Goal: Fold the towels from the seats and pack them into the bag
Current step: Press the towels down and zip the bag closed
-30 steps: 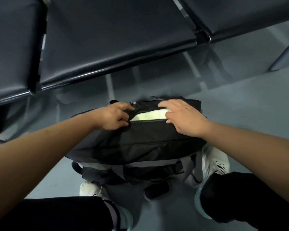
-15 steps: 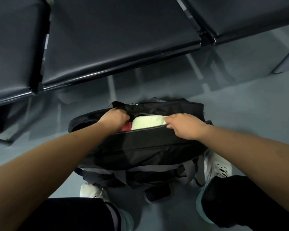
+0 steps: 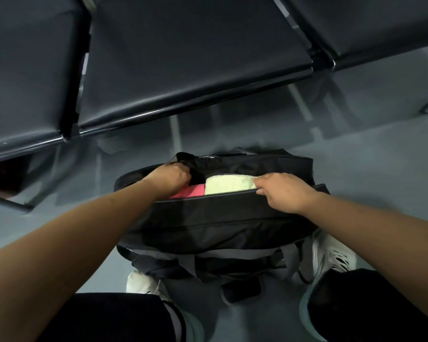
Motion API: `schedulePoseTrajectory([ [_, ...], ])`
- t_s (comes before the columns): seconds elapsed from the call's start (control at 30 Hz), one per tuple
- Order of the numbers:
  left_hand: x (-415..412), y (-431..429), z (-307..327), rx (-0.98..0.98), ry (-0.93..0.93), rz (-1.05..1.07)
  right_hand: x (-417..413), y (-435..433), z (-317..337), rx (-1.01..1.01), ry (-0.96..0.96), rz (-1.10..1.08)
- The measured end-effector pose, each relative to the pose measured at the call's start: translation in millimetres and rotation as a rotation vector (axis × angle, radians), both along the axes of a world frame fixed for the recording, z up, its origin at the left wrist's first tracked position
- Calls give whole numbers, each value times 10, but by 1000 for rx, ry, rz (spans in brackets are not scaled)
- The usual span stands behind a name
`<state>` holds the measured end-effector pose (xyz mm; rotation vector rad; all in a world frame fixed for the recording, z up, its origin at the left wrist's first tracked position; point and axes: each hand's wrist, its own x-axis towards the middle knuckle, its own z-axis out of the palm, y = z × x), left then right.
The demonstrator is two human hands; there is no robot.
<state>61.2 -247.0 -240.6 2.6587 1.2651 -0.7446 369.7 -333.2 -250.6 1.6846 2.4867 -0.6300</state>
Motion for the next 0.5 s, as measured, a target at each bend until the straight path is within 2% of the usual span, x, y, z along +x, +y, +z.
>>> schedulePoseTrajectory([
  [0.07, -57, -13, 56, 12, -107, 107, -4, 10, -11, 1, 5, -2],
  [0.2, -17, -27, 428, 80, -504, 502, -21, 45, -14, 2, -22, 5],
  [0.27, 88, -106, 671, 72, -599, 544, -43, 50, 4, 13, -52, 12],
  [0.33, 178, -224, 860, 12, -642, 513, -82, 44, 7, 47, -98, 31],
  [0.4, 227, -341, 927, -80, -614, 377, -110, 21, 36, 67, -129, 29],
  [0.5, 236, -502, 805, -110, -354, 85, -122, -72, 56, 115, -148, -12],
])
